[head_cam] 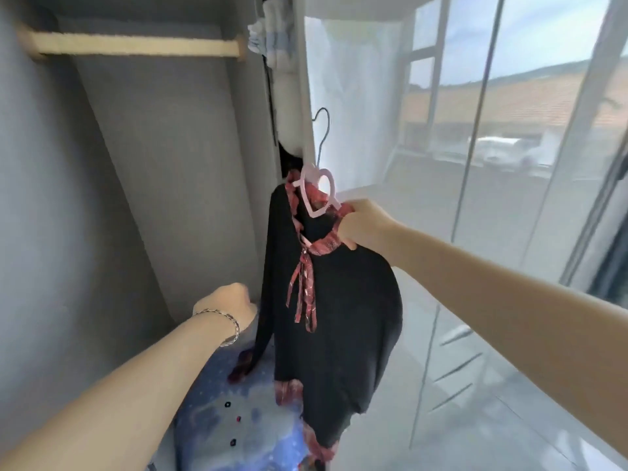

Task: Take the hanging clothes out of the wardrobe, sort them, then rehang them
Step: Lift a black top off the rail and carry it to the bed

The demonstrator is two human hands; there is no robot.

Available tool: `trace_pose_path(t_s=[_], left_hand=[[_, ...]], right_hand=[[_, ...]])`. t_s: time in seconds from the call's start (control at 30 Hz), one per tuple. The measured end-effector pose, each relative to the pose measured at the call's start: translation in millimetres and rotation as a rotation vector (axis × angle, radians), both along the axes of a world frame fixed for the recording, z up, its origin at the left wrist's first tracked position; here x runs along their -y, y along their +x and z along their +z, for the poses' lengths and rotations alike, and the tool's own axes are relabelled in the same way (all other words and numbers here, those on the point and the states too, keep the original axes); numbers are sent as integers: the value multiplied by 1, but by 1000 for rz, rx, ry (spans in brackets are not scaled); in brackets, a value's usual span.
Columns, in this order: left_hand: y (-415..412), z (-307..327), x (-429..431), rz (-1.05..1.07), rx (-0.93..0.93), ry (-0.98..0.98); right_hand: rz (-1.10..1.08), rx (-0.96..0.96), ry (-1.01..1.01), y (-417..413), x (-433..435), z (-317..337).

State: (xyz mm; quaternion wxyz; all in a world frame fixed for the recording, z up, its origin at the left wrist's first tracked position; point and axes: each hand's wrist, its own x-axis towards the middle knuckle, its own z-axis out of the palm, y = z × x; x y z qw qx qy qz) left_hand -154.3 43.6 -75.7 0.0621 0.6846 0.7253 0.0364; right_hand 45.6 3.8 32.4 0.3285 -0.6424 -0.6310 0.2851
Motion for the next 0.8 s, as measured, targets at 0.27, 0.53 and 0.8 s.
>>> trace_pose_path(t_s=[0.27, 0.53, 0.8], left_hand=[[149, -46, 79, -375, 30, -73], [311, -106, 194, -794, 70, -228], [433, -164, 320, -1094, -11, -241]], right_hand=[[-328, 36, -70, 129, 161, -41], [-769, -82, -80, 239, 338, -86], [-997, -126, -9, 305, 476, -141]])
